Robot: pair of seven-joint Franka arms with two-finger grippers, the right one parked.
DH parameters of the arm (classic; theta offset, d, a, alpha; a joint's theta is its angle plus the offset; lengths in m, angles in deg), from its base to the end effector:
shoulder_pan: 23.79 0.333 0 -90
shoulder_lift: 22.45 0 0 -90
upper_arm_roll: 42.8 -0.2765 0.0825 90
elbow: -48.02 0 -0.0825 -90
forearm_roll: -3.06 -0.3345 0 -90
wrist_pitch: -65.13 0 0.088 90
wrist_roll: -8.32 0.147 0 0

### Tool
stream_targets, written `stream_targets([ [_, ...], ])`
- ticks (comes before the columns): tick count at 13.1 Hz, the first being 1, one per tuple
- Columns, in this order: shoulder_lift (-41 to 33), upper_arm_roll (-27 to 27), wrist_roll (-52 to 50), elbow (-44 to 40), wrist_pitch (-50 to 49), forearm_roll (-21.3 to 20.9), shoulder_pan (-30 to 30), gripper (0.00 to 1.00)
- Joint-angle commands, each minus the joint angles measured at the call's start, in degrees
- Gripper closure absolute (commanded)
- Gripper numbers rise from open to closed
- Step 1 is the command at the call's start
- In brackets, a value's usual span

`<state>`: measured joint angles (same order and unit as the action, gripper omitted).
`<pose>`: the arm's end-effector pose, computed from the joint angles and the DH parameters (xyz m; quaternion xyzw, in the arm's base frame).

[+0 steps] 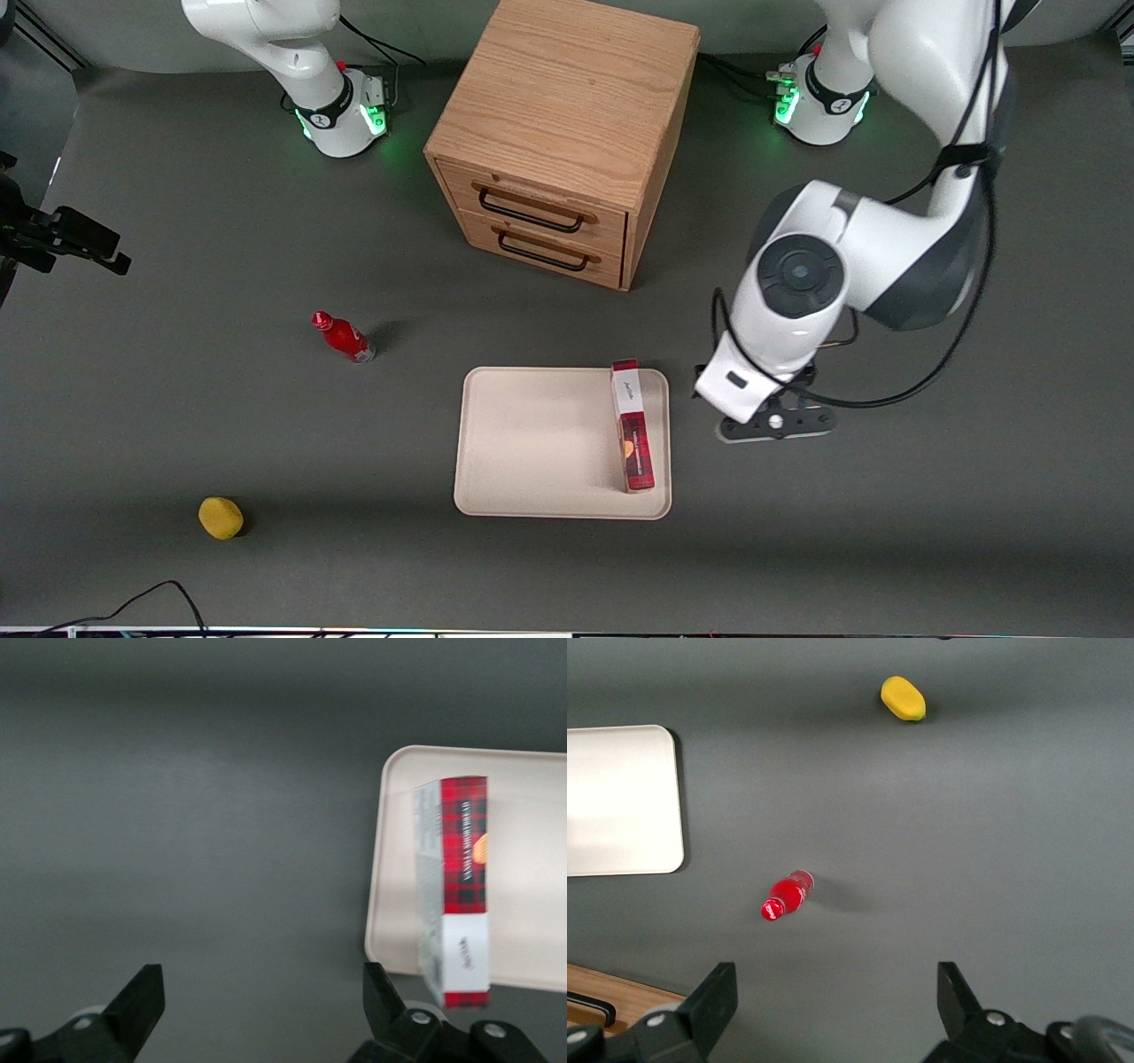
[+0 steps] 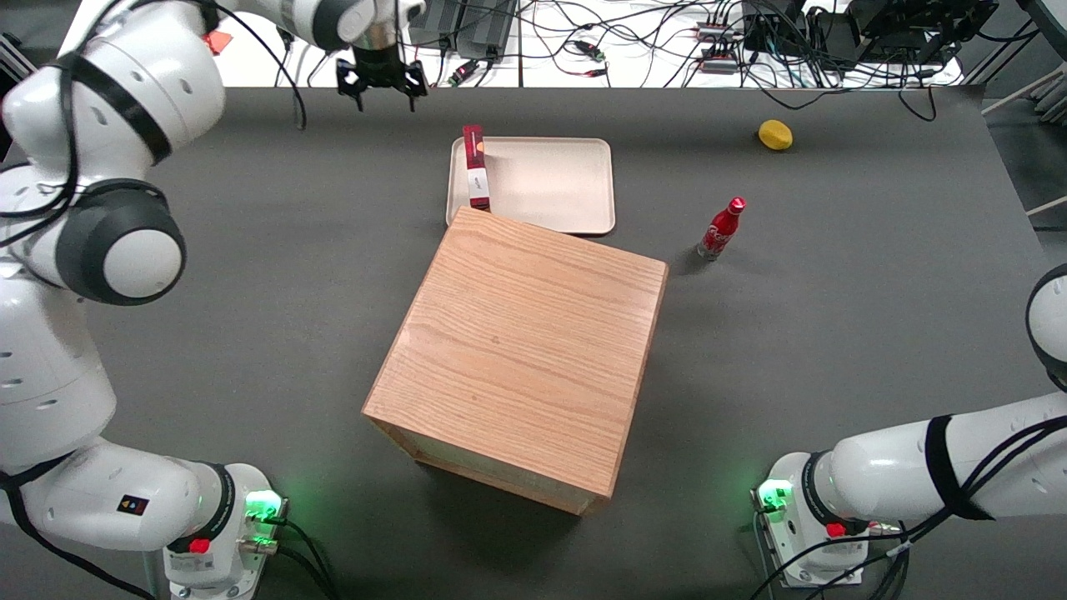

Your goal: Place red cookie box on tray

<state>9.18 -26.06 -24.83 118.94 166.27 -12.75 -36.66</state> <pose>0.5929 -0.2551 0.3949 -0.9979 -0.0245 -0.0293 0.0517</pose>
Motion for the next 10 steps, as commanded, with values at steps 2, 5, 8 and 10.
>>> stream_targets([
  [2, -11.47, -0.04, 9.75, 10.35, -1.56, 7.27, 6.87, 0.00],
  [5, -18.78, -0.13, 17.57, 16.87, -2.26, 7.99, 12.58, 0.00],
  [8, -24.67, -0.39, 22.78, 22.23, -3.14, 8.78, 18.65, 0.00],
  [10, -27.83, -2.22, 29.77, 25.40, -2.88, 8.87, 21.64, 0.00],
])
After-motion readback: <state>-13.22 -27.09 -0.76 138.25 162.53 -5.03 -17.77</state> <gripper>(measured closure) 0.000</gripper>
